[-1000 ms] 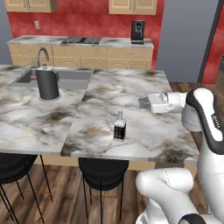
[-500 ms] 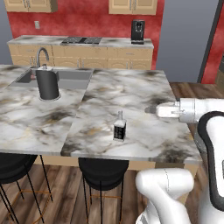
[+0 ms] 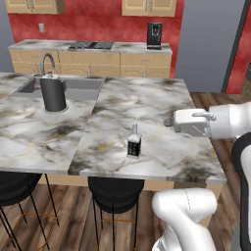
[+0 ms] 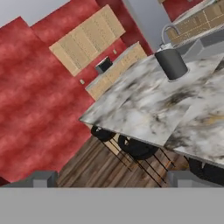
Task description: Get the candle and the liquor from the cabinet and move them to the dining counter.
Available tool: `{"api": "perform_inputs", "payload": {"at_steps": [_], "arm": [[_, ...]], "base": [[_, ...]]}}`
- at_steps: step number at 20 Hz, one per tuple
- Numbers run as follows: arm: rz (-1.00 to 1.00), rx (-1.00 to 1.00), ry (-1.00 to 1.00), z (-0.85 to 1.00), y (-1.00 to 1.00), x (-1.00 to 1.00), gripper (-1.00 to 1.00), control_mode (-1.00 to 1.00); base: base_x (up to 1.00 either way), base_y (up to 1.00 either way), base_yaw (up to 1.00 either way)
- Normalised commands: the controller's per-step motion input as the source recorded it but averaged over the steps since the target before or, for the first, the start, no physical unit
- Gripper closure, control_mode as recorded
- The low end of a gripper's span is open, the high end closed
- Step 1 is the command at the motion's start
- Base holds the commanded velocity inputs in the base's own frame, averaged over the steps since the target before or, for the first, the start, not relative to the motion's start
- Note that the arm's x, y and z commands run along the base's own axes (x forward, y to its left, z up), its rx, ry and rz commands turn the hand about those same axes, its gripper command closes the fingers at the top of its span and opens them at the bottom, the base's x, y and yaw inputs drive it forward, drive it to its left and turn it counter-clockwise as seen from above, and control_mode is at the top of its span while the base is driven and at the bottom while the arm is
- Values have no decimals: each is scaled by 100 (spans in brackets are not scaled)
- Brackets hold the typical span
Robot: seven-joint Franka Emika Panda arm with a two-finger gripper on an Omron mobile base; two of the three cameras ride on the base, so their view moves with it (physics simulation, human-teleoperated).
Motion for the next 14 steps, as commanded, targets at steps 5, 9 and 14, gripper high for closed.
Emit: {"api": "perform_inputs", "payload": {"at_steps": [5,9,14], "arm": [[0,-5,4,-1,12,0,-100,-100],[0,-1,-7,-3,0,-26,-100,-100],[0,-2,-6,-10,1,-29,-100,100]], "base": [[0,0,0],[0,0,0],[-59,0,-8]]}}
